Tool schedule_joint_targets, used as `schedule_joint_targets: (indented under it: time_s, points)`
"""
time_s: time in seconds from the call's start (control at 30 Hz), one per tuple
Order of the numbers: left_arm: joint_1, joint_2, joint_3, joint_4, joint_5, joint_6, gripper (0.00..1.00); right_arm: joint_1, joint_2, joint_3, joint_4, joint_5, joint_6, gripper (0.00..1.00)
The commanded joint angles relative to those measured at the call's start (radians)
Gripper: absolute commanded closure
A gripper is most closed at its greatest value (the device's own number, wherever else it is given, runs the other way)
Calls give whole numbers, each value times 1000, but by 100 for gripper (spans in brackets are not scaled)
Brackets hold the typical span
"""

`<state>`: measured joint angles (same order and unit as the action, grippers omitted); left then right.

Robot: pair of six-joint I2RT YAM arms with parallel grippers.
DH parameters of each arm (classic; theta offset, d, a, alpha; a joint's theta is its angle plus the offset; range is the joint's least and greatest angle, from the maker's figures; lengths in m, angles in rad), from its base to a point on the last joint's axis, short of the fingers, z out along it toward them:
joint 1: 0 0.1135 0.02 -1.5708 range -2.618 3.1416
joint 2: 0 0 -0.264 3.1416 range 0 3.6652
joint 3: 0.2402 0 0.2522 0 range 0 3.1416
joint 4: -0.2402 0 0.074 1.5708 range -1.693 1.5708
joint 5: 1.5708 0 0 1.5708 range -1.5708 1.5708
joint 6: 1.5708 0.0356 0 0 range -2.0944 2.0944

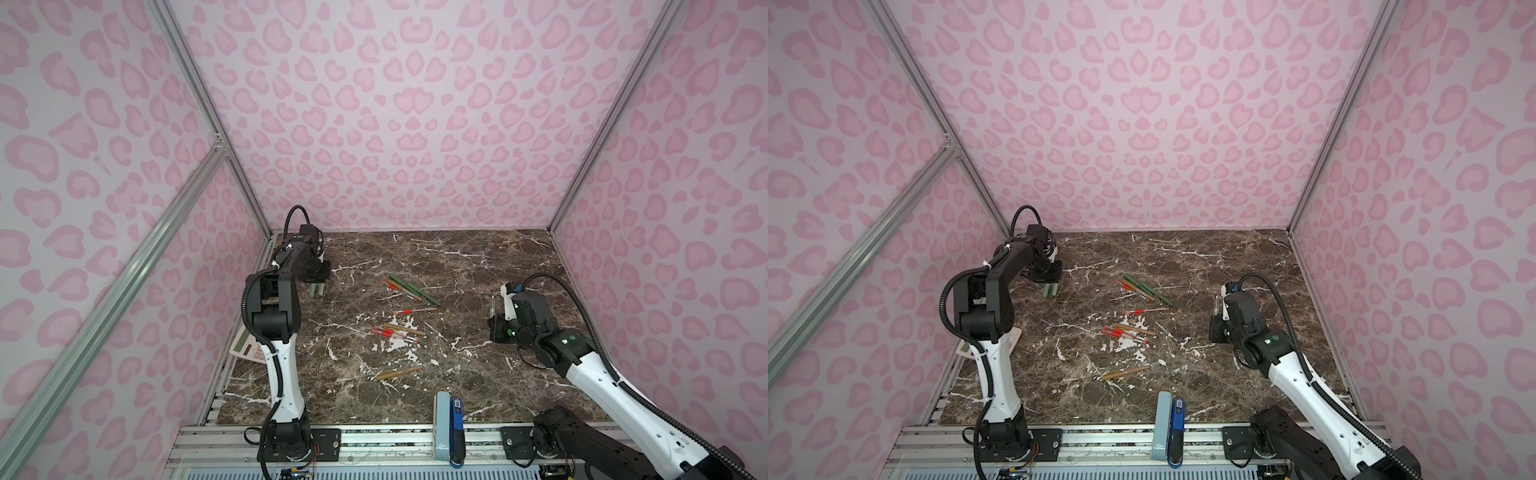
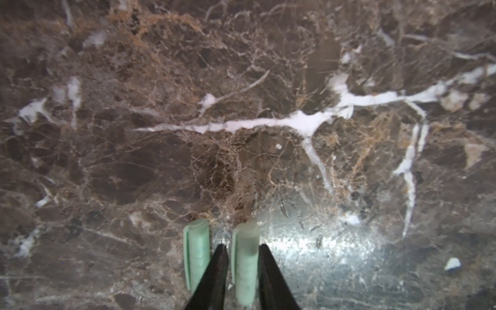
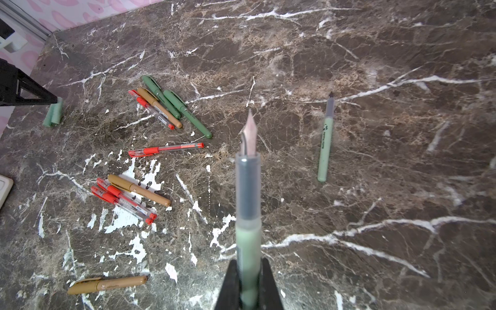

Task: Remove pen caps from pens
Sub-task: Place the pen at the middle-right of the table.

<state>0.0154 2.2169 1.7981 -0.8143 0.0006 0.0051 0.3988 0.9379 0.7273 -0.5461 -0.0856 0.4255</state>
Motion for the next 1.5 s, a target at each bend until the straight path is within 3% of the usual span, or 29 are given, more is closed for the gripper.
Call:
schedule_joint_targets:
  time_s: [0.0, 0.13, 0.27, 0.5, 0.67, 0.87, 1.17, 1.47]
  points:
    - [1, -16, -2, -13, -4, -6, 73, -1, 8, 6, 13, 2, -12, 100]
    - [-1, -35, -12, -22, 2, -10, 72, -4, 22, 10, 7, 19, -22, 100]
    - [-2, -166, -86, 5, 31, -15, 65, -18, 52, 26, -5, 23, -47, 100]
    - [-6, -486, -282, 85, 111, -20, 44, -117, 200, 76, 17, -12, -93, 100]
    - [-6, -721, -481, 177, 164, -30, 22, -158, 341, 145, 31, -24, -123, 100]
    - [-6, -937, -663, 293, 227, -35, 6, -181, 520, 238, 43, -44, -139, 100]
    - [2, -1135, -874, 413, 303, -21, 2, -198, 708, 373, 42, -53, -139, 100]
    - [57, -1173, -929, 458, 363, -43, 2, -226, 800, 445, 11, -48, -143, 100]
